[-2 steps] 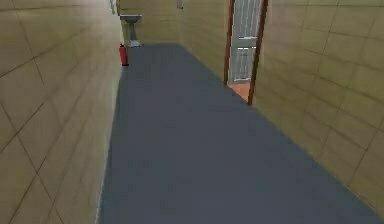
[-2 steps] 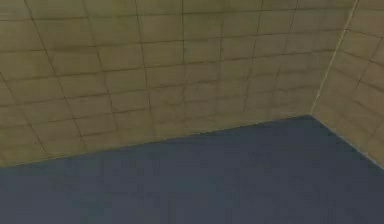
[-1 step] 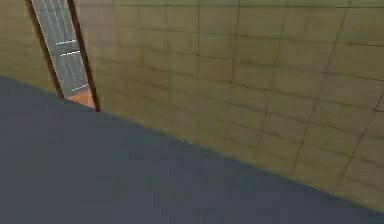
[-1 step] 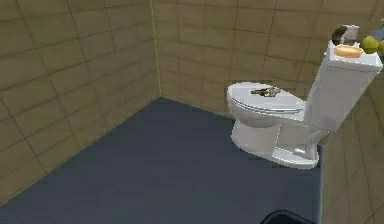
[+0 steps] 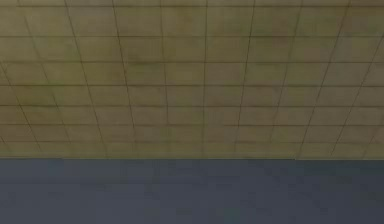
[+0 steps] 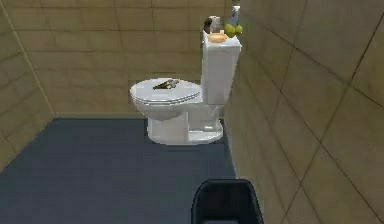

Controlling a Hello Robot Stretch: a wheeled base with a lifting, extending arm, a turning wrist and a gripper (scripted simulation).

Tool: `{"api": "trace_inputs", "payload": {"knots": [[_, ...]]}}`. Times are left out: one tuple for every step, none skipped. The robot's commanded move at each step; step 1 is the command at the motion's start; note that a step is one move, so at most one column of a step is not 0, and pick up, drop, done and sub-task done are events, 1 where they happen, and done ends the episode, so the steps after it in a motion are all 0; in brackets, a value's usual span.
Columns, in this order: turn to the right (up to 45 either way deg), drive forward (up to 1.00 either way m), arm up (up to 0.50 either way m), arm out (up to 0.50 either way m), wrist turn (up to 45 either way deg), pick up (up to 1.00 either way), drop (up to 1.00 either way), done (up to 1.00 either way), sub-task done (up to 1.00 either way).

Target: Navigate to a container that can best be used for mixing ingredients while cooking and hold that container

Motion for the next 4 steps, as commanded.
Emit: {"api": "trace_inputs", "payload": {"knots": [[0.0, 0.20, 0.00, 0.00, 0.0, 0.00, 0.00, 0.00, 0.00], [-45.0, 0.00, 0.00, 0.00, 0.0, 0.00, 0.00, 0.00, 0.00], [-27.0, 0.00, 0.00, 0.00, 0.0, 0.00, 0.00, 0.00, 0.00], [0.0, 1.00, 0.00, 0.00, 0.0, 0.00, 0.00, 0.00, 0.00]]}}
